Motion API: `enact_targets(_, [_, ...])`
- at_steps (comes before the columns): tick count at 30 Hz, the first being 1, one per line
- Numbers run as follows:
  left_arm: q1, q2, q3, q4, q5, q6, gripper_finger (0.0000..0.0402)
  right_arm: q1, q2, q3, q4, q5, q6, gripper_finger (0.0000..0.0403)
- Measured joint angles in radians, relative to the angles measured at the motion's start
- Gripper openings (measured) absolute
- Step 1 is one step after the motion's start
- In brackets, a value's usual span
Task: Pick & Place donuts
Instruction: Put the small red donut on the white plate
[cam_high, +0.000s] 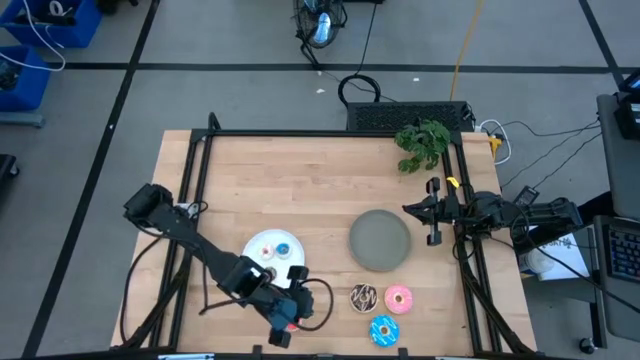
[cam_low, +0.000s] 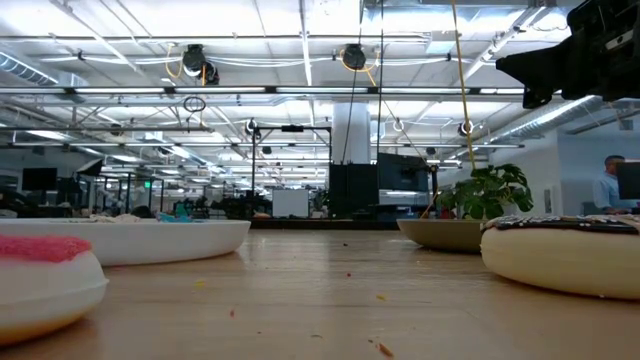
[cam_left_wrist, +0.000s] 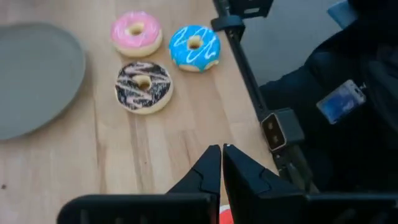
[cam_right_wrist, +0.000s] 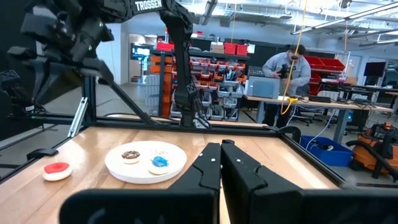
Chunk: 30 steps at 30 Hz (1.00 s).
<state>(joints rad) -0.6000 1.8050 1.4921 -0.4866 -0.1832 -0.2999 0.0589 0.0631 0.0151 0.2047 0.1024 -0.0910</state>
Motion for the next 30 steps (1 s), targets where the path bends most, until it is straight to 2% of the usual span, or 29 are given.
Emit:
enact_targets(3, [0.002,0.044,0.020,-0.014,0.036,0.001,0.0005,0.000,0.000,0.000,-0.004,0.000,0.000,0.0000])
enact_targets(7, [-0.002,0.134,0.115,-0.039,0.091,0.048,0.0012,0.000,0.000,0.000,-0.004,0.000,0.000,0.0000])
enact_targets(12, [-0.003,0.258,0.326,-0.294,0.098,0.085,0.0005,0.000,0.001,0.000,-0.007,0.000,0.000,0.0000])
enact_targets(17, [-0.006,0.328,0.439,-0.459,0.055,0.058,0.0013,0.000,0.001,0.000,-0.007,0.000,0.000,0.0000])
enact_targets(22, [-0.013,0.337,0.430,-0.502,0.101,0.048,0.0027,0.000,0.003,0.000,-0.014,0.000,0.000,0.0000])
enact_targets(26, [-0.032,0.336,0.415,-0.535,0.024,0.013,0.0032,0.000,0.004,0.000,-0.015,0.000,0.000,0.0000])
enact_targets(30, [-0.036,0.337,0.370,-0.502,0.018,-0.027,0.0072,0.000,0.004,0.000,-0.015,0.000,0.000,0.0000])
